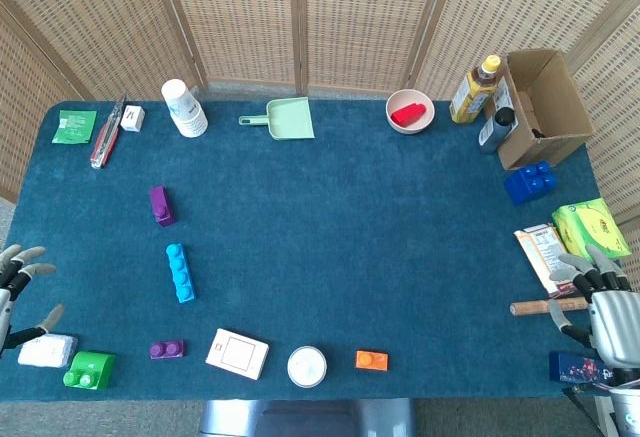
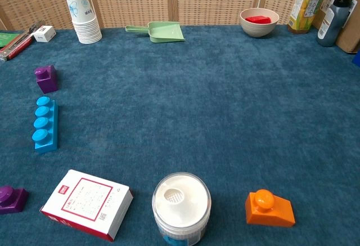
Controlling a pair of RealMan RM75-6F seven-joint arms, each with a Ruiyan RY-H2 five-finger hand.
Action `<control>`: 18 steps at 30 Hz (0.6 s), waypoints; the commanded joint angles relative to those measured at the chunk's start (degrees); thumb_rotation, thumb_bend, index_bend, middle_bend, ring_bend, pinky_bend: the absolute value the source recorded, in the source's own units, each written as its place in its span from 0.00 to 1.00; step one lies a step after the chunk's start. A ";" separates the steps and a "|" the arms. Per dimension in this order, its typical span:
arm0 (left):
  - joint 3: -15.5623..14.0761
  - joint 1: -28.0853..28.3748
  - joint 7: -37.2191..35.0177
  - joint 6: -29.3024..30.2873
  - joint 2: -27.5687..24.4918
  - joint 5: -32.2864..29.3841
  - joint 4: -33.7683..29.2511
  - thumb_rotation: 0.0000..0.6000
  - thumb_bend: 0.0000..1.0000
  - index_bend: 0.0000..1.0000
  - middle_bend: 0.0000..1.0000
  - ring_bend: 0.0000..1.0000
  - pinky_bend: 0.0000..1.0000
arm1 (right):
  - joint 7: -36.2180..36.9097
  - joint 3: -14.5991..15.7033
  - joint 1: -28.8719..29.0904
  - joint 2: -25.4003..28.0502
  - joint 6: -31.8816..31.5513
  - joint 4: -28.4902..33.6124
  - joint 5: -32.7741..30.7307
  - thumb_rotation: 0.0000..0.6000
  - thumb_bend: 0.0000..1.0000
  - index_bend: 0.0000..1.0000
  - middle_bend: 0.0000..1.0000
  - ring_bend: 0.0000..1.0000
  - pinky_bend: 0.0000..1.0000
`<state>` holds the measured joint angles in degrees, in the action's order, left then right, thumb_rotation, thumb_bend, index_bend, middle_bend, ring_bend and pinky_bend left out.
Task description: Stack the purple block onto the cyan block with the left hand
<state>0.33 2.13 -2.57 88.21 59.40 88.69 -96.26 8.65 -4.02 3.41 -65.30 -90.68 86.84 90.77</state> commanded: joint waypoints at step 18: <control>-0.29 3.46 -4.79 -2.66 -3.46 4.79 4.53 0.93 0.33 0.33 0.22 0.15 0.00 | -0.79 -0.46 -0.99 0.60 -2.54 2.26 0.21 1.00 0.34 0.40 0.29 0.11 0.19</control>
<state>0.08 5.05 -7.24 86.05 56.42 92.99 -92.32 7.88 -4.48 2.44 -64.71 -93.21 89.08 90.99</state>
